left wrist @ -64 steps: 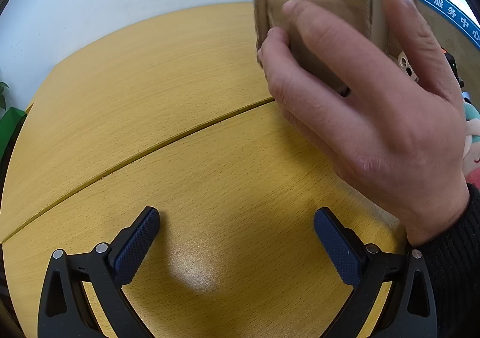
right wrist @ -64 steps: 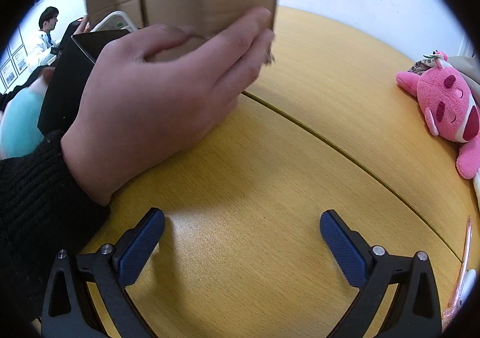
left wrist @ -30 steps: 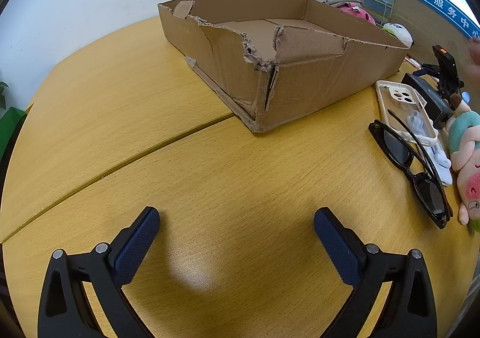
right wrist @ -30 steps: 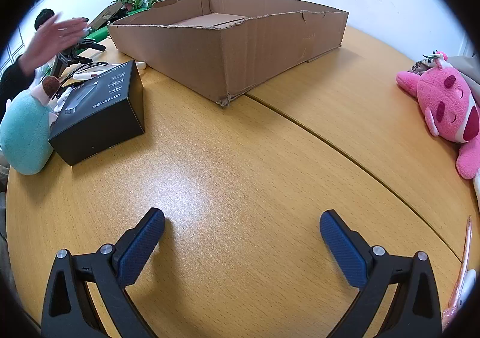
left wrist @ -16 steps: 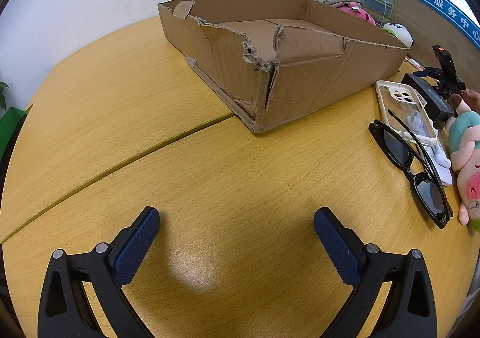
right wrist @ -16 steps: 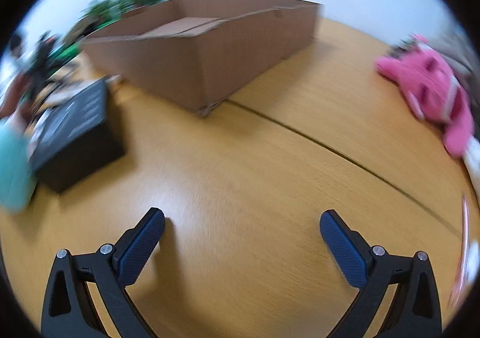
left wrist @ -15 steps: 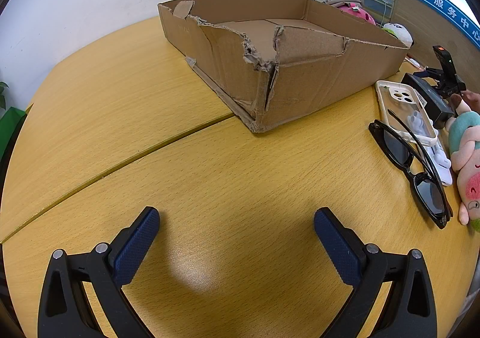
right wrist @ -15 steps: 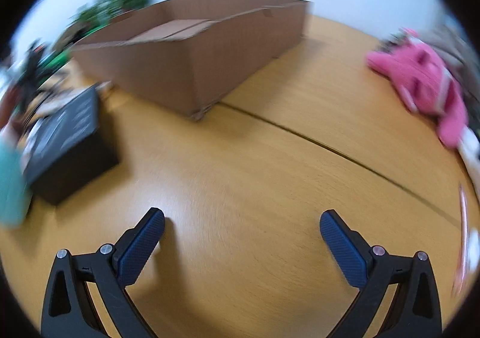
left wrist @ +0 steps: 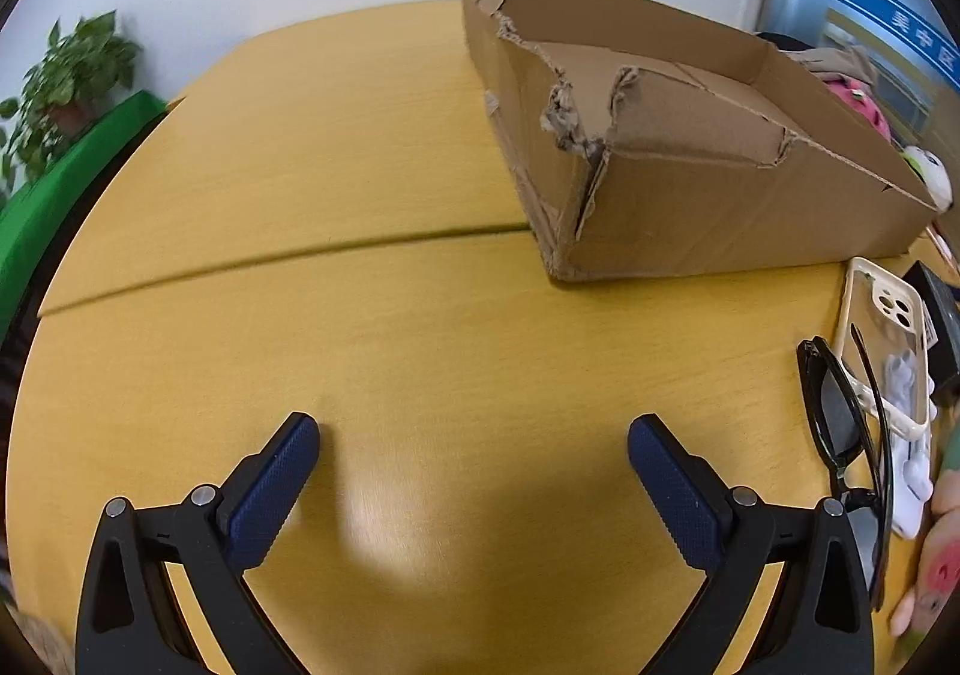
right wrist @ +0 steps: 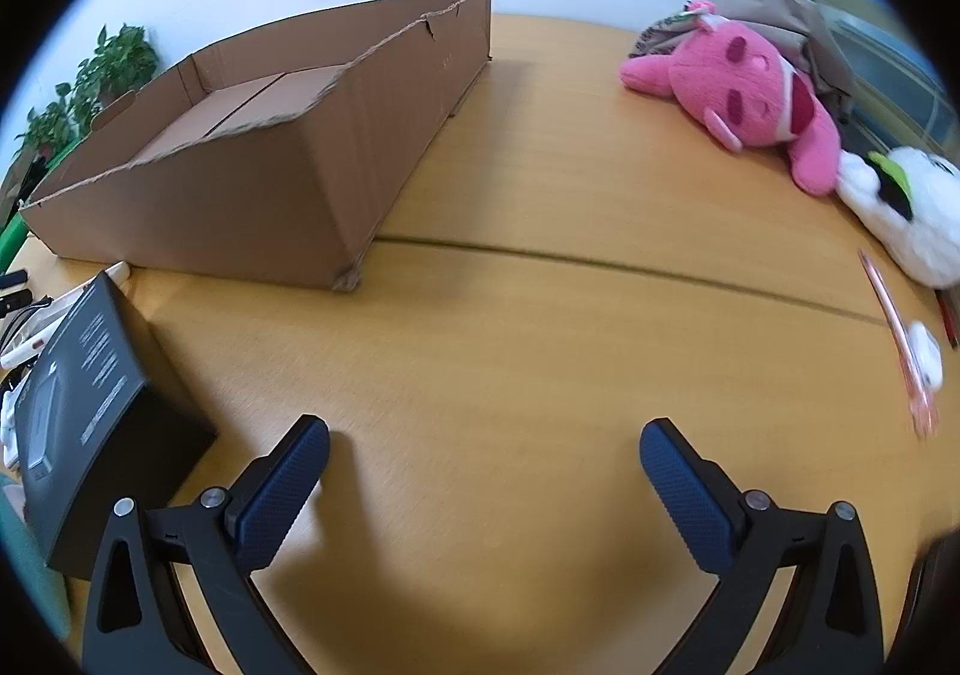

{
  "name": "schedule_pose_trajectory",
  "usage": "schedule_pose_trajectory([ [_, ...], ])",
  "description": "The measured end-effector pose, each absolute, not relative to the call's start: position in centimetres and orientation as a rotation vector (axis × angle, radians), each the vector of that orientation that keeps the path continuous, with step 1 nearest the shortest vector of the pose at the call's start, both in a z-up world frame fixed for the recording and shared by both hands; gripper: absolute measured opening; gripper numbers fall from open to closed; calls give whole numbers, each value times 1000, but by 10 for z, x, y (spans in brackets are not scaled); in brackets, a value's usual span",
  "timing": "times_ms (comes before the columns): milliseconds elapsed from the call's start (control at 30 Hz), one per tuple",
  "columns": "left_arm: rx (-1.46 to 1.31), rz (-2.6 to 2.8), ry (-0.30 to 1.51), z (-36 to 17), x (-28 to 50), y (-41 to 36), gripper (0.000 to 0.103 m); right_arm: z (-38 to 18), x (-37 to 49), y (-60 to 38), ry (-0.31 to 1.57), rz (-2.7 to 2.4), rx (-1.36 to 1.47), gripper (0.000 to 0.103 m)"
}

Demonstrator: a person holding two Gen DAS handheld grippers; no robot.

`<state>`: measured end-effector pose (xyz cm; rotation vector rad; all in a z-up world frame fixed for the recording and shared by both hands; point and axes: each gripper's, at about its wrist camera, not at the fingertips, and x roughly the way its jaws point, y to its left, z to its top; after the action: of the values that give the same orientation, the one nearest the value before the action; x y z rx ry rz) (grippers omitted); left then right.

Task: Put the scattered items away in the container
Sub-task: 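Move both tools toward the plush pig lying on the table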

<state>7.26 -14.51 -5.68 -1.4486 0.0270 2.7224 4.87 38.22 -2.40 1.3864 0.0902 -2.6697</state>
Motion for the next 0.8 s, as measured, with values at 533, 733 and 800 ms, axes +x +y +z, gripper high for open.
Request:
schedule_pose_trajectory([
  [533,-1021,2832,-293,51,215,-28,103,85,200,267,-26,-2590,871,102],
  [733,-1030,2711,-217,49,223,28,103,62,209,231,-74,-2498,1031,102],
  [800,-1046,2686,-199,43,229,41,103,61,215,225,-49,-2493,1035,102],
])
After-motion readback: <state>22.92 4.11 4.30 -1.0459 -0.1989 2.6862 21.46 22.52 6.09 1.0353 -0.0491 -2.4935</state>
